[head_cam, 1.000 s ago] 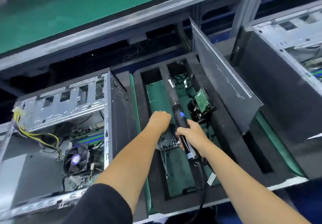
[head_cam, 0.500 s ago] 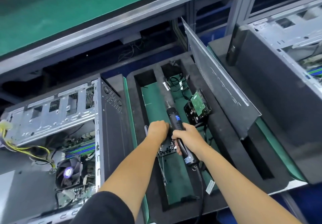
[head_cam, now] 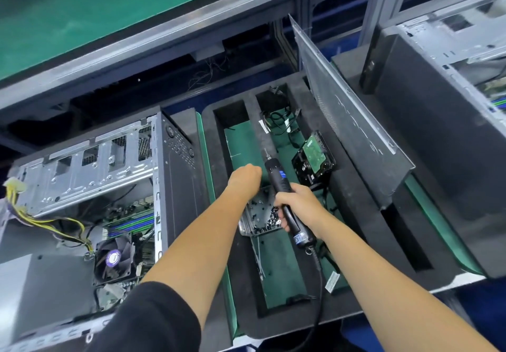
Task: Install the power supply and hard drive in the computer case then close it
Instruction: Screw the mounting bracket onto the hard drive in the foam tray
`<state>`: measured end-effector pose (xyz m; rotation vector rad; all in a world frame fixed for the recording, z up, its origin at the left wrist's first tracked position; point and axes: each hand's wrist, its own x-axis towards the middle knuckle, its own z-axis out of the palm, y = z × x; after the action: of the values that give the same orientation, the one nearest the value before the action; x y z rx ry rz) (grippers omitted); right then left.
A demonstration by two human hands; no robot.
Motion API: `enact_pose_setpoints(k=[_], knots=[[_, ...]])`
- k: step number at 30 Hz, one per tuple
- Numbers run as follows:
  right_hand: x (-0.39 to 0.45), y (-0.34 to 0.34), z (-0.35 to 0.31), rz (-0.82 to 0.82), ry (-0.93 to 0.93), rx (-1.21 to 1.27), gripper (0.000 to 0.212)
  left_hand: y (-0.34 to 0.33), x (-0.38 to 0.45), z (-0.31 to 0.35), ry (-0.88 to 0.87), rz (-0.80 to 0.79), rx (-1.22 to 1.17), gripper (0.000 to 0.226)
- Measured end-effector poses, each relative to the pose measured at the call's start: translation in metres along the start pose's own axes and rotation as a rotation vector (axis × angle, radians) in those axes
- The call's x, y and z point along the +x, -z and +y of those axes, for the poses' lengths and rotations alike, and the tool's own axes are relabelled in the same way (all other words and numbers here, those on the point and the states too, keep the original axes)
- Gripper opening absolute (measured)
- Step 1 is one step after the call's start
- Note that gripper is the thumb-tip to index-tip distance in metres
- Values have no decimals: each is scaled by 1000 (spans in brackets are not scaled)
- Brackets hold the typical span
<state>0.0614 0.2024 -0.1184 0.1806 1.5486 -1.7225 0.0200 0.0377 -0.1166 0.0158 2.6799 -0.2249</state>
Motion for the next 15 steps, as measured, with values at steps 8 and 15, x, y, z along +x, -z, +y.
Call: enact_pose_setpoints(k=[8,15], knots=[[0,-1,-1,-3,1,24,23,-13,-5,0,-101,-70,176,25],[0,0,-1,-5,-14,35,23,-19,1,19,-127,-107,295,23]])
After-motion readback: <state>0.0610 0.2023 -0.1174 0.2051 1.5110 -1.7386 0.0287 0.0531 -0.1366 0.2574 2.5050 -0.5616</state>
